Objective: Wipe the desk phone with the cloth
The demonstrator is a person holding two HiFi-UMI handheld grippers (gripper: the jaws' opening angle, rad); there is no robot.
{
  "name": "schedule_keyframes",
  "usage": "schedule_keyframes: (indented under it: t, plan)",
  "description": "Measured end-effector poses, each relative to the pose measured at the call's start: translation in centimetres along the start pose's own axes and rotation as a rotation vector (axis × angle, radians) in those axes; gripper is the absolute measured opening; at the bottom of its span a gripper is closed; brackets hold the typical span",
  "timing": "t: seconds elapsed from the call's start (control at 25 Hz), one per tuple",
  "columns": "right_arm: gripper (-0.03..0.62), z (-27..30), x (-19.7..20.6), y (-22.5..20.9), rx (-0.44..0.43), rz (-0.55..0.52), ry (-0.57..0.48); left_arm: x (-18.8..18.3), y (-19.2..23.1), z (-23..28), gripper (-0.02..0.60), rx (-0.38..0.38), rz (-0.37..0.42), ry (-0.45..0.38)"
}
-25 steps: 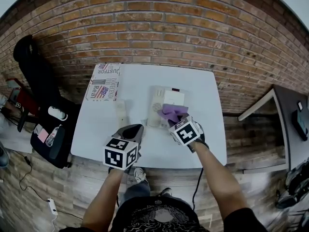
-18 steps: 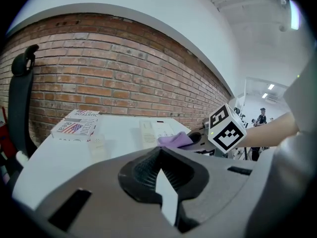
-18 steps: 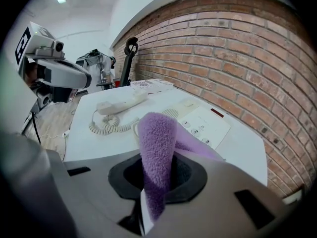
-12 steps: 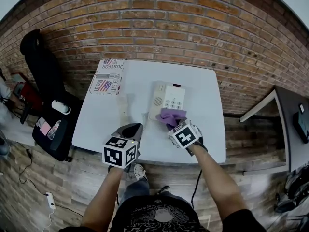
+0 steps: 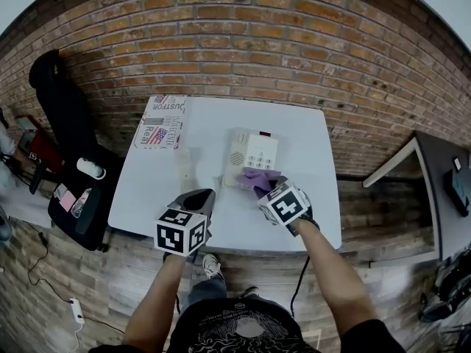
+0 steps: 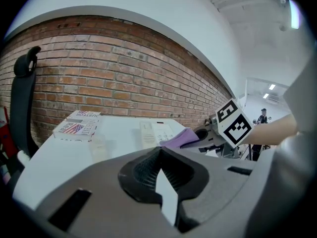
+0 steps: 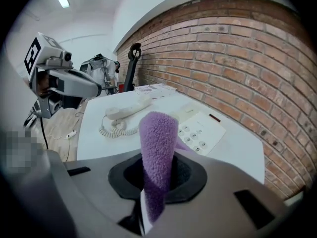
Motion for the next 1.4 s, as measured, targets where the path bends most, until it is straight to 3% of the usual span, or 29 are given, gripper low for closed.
schedule_keyframes:
  t: [0.6,1.16,1.4]
  plan:
    - [0.046,-1.8,-7.2,-7.7,0.147,-0.039,-0.061,-3.2,3.0,3.1,0.006,0.04,0.031,-0.005]
    - [0.046,5.0,-13.4,-11.0,0.214,-0.11,-0.024,-4.5,8.9,6.2,0.006,0.083,0.044,0.031]
    - [0.046,7.7,-14.0,-10.6,0.191,-0.121,-0.006,-4.8,10.6,7.4,0.006,0.098,0.04,0.04]
Point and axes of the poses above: the fingertips, and each gripper's own axes: z forward along the fingers, y to its left, x out of its underside, the point moved 6 cm from there along -z, backward along the fingers
